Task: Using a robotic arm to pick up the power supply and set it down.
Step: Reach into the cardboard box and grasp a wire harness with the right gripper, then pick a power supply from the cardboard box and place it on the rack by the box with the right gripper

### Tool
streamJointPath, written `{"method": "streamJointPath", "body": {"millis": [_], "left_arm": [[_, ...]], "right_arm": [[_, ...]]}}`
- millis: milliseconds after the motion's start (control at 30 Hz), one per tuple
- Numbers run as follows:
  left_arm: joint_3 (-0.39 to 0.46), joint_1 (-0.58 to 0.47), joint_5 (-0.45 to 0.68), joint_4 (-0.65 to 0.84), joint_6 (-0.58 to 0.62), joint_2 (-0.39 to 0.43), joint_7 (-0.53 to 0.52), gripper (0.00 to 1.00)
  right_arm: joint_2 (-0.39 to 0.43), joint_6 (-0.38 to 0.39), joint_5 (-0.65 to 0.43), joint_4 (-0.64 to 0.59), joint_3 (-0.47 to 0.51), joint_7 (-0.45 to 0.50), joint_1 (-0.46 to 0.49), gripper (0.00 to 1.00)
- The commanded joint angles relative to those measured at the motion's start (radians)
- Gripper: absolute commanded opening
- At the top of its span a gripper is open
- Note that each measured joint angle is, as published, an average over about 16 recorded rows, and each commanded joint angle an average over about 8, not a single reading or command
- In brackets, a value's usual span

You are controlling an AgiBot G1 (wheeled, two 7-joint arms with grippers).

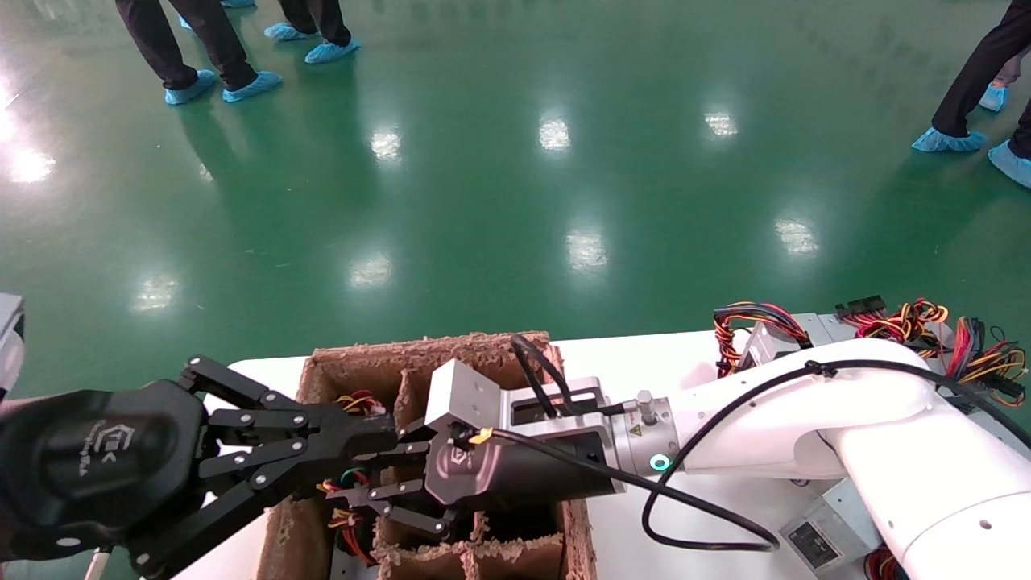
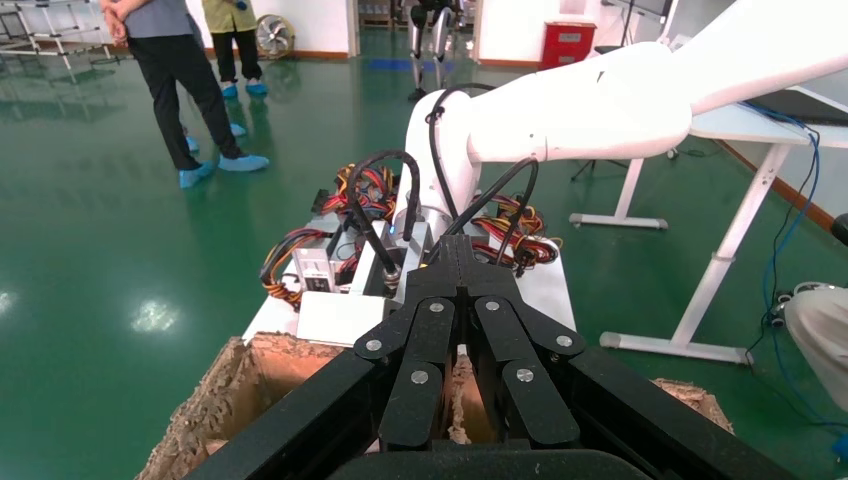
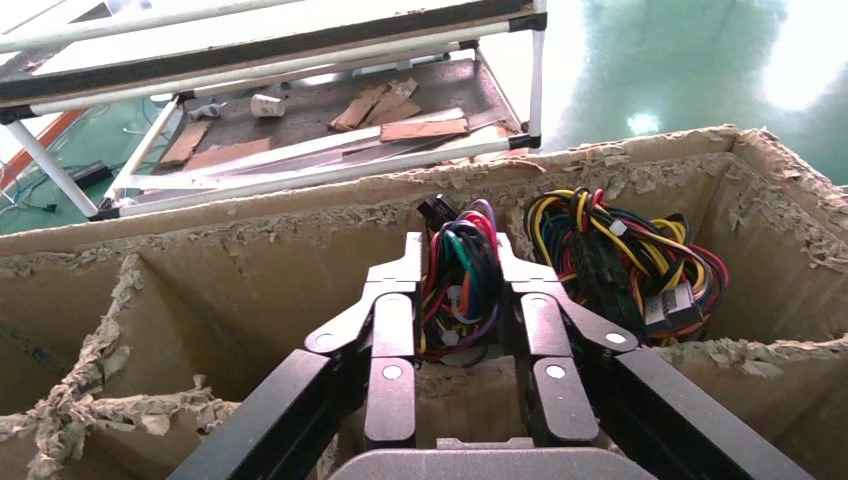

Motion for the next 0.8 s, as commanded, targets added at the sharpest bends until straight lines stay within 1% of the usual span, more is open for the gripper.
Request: {"method": "streamJointPath", "body": {"millis": [33, 400, 600, 800], "left_arm": [[0.0, 0.0, 0.0, 0.0, 0.0, 0.0, 0.0, 0.0], [0.0, 0.0, 0.0, 0.0, 0.0, 0.0, 0.0, 0.0], [0.0, 0.0, 0.0, 0.0, 0.0, 0.0, 0.0, 0.0], [0.0, 0.0, 0.0, 0.0, 0.0, 0.0, 0.0, 0.0]], "right_arm": [[-0.001, -0.001, 0.0, -0.001, 0.0, -0.001, 0.0, 0.0], [-0.001, -0.019, 0.018, -0.012, 0.005, 0.002, -0.002, 0.0], [0.017, -0.066, 0.062, -0.009, 0.024, 0.02, -0.004, 0.0], [0.052, -0.118, 0.123, 0.022, 0.052, 0.055, -0.007, 0.0]]}}
